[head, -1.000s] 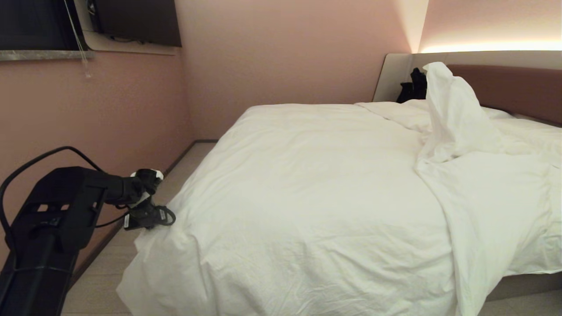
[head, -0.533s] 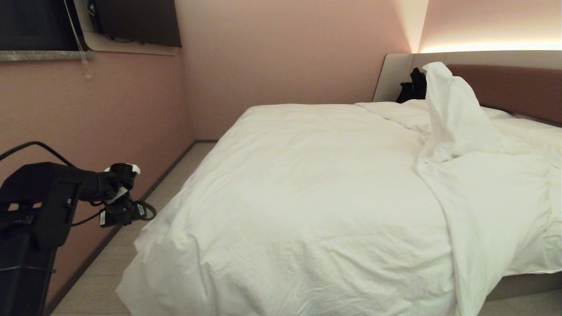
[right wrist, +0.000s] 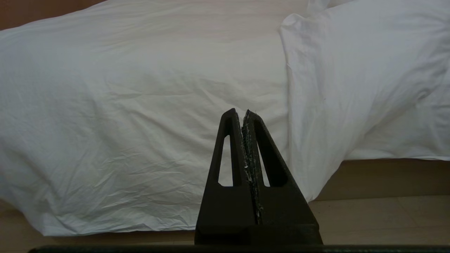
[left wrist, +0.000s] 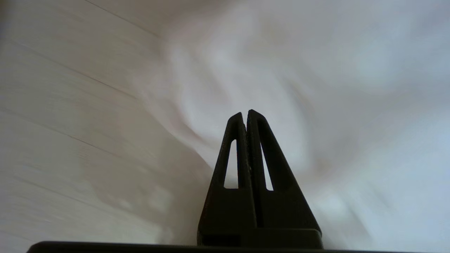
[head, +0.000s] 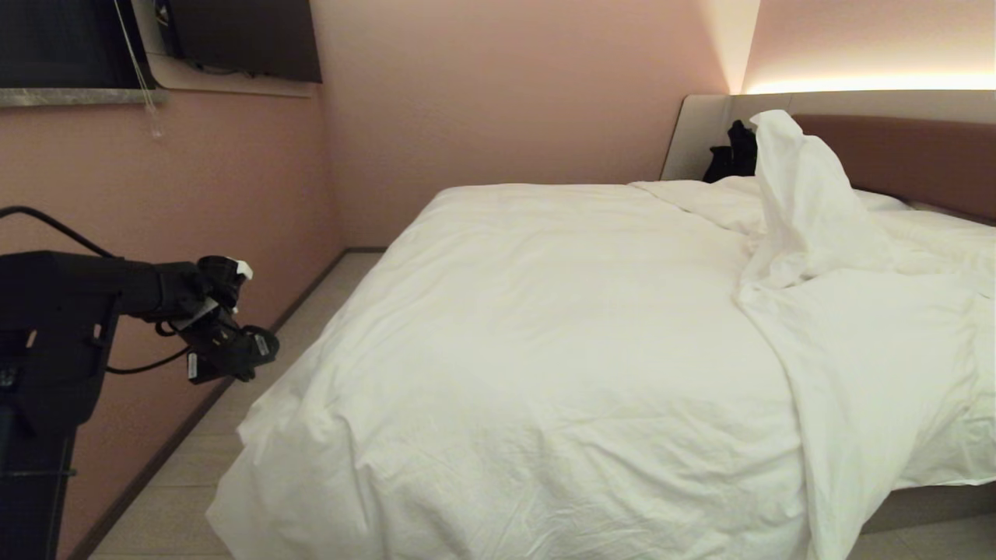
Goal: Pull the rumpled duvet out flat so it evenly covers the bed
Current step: Flatten the corners of the folded blanket
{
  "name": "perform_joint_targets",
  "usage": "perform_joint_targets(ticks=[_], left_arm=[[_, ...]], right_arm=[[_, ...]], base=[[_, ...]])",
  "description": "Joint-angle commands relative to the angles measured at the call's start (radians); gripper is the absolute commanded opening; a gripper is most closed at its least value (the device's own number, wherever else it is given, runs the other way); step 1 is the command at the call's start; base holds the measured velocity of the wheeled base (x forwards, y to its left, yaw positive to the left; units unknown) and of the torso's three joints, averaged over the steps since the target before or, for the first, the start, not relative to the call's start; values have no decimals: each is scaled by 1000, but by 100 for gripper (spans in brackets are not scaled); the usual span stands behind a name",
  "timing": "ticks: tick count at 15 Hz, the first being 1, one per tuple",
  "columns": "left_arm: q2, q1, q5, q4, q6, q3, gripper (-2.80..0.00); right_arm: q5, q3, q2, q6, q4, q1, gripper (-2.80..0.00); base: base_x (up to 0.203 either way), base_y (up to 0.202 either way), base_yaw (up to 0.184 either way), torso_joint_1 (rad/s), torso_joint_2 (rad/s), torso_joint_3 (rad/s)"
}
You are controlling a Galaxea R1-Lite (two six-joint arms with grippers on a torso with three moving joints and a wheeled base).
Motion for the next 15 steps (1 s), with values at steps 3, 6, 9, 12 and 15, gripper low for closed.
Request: perform_joint_targets(ticks=[3,6,9,12,15], left_arm=[[-183,-30,-344,259,18,24,-280],[-214,-51,-427,339,116,62,-280],[-164,-103,-423,335,137,78,-280],[-123,-138,-416,327,139,68,-280],[-102,-163,-410,293,137,67,-280]], right_arm=[[0,0,0,0,-2,0,-280],[0,0,0,0,-2,0,-280],[0,0,0,0,-2,0,-280],[0,0,1,0,-2,0,-280],[0,0,0,0,-2,0,-280]], base=[[0,0,0,0,0,0],[0,0,0,0,0,0],[0,0,0,0,0,0],[0,0,0,0,0,0],[0,0,0,0,0,0]])
